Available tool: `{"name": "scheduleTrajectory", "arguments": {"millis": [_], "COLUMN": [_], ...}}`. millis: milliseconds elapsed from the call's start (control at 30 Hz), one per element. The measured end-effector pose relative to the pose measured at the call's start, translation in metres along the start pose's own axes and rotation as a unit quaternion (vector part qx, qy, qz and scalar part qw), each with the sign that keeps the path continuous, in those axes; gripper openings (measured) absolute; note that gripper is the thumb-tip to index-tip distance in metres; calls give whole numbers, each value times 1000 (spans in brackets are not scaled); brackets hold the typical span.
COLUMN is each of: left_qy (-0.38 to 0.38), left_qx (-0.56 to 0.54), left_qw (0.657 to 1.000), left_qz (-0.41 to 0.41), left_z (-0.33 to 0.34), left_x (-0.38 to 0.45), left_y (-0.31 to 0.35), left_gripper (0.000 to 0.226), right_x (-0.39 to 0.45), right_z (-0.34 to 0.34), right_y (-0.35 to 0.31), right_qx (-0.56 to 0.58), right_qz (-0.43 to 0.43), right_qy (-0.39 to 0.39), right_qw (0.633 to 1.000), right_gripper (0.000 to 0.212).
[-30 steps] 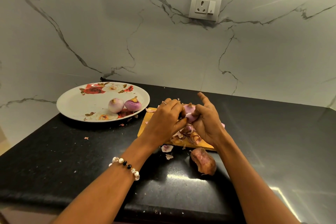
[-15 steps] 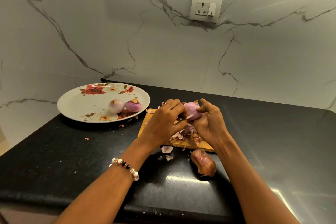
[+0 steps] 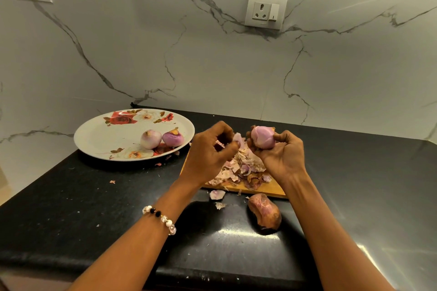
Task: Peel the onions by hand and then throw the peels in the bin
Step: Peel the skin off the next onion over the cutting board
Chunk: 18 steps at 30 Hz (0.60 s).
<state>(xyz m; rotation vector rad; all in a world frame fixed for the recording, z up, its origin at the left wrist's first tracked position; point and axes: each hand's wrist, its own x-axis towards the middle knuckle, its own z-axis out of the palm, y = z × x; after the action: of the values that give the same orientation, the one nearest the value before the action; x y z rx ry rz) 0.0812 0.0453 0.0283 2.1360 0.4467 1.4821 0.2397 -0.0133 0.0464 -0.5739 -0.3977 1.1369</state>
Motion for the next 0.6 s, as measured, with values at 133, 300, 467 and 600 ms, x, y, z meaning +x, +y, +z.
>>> {"name": "scheduleTrajectory", "arguments": {"millis": [133, 300, 467, 600], "left_qy": [5, -9, 1, -4], "left_qx": [77, 117, 61, 48], "left_qw": [997, 993, 994, 992], "left_qz": [-31, -32, -94, -118], "left_z": [-2, 2, 0, 1], "left_x": [1, 0, 1, 0], "left_y": [-7, -12, -5, -4], "left_gripper": [22, 27, 34, 32], "right_x": [-3, -2, -2, -1], "right_z": [1, 6, 7, 8], "right_y": [0, 6, 13, 15], "right_qx": [-24, -66, -146, -189], "right_qz": [-5, 4, -9, -20], "right_qy": [-36, -50, -78, -90], "right_qw": [999, 997, 986, 978], "right_gripper": [55, 40, 66, 69]}}
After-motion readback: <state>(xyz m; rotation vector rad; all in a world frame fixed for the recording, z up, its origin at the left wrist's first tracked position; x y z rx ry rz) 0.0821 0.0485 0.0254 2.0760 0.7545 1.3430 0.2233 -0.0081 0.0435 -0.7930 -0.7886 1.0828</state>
